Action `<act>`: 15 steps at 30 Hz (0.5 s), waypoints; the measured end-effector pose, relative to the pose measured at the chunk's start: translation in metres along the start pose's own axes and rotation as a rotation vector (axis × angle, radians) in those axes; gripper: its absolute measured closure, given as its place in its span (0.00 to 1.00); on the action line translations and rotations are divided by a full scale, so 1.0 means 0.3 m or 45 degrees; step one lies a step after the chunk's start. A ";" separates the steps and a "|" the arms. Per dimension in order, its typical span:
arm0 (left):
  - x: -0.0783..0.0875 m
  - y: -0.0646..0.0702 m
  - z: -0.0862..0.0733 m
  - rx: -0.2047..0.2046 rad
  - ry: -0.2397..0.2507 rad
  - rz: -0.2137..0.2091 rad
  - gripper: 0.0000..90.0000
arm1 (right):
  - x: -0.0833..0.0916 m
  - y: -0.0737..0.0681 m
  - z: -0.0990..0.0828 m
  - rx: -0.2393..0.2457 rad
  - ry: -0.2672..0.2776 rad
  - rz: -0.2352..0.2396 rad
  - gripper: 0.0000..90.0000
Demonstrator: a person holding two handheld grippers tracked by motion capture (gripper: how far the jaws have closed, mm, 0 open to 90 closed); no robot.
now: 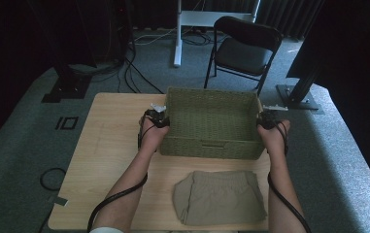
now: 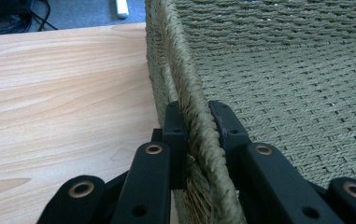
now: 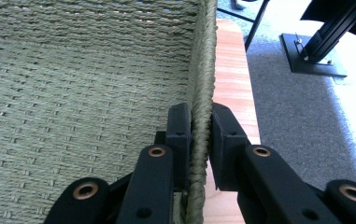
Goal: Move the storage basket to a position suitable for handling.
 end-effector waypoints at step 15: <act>0.008 -0.002 0.011 -0.061 0.003 -0.038 0.73 | 0.025 0.019 0.005 0.011 0.010 0.042 0.66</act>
Point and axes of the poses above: each handheld gripper's, and its own axes: x roughly backward along the jaws, z roughly out of its top, y roughly to its right, the point moved 1 cm from there along -x, roughly forward along the jaws
